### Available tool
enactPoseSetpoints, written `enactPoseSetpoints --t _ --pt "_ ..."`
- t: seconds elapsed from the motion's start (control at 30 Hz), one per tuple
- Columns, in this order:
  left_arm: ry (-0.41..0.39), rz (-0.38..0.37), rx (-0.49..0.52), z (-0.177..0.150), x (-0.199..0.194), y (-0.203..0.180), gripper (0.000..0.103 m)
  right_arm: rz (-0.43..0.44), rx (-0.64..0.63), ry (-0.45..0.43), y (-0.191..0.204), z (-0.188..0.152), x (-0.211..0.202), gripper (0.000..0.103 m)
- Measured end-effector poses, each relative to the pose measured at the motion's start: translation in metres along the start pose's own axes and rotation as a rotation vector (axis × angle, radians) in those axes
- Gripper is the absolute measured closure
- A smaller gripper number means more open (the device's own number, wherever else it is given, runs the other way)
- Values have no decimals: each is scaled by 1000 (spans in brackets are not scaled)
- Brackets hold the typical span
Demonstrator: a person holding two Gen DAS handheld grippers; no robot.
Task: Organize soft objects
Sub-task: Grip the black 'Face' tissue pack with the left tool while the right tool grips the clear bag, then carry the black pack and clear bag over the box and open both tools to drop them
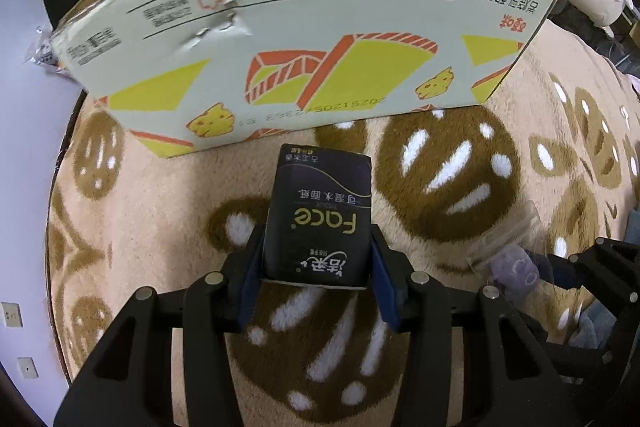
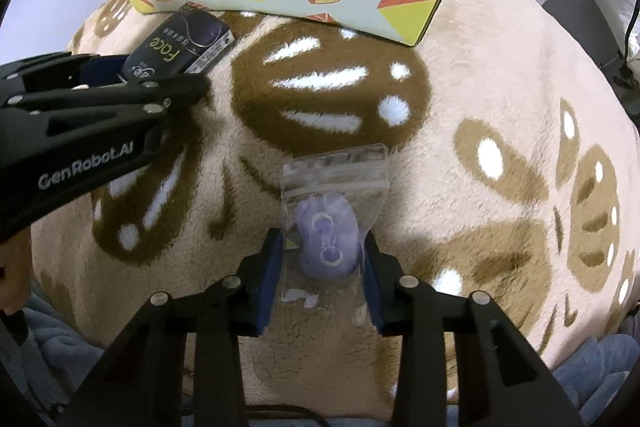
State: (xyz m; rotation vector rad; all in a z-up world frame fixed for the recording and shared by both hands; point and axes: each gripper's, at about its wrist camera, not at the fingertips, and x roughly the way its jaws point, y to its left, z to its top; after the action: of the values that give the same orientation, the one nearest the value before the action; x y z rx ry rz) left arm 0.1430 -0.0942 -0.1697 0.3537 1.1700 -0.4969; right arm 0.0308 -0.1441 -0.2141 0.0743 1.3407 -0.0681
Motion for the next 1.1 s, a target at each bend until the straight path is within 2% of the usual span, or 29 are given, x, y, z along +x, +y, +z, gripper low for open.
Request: enactPoseSetpoints --t 0.1,0.27,0.4,0.57,0.7,0.77,0.83,1.1 --pt "2 12 -16 -3 -11 10 56 27 17 1 -6 1 2 56" --pt "-5 37 -33 -21 -24 19 56 83 68 -7 -24 7 15 60" --pt "-22 41 -63 -31 -37 27 56 87 68 -10 -28 11 15 61" --pt "-47 36 -87 -36 -49 25 56 77 65 -12 -45 9 9 67" --pt "-59 44 -93 -30 -49 18 56 42 22 -25 -40 12 5 72" --pt "-66 47 -99 -28 -49 19 56 28 6 -36 -37 14 1 76" --pt "-72 50 -98 -29 -50 19 56 7 -7 -46 -37 15 0 88" --pt "-88 62 -110 -38 -60 16 56 69 51 -92 -52 22 -11 90"
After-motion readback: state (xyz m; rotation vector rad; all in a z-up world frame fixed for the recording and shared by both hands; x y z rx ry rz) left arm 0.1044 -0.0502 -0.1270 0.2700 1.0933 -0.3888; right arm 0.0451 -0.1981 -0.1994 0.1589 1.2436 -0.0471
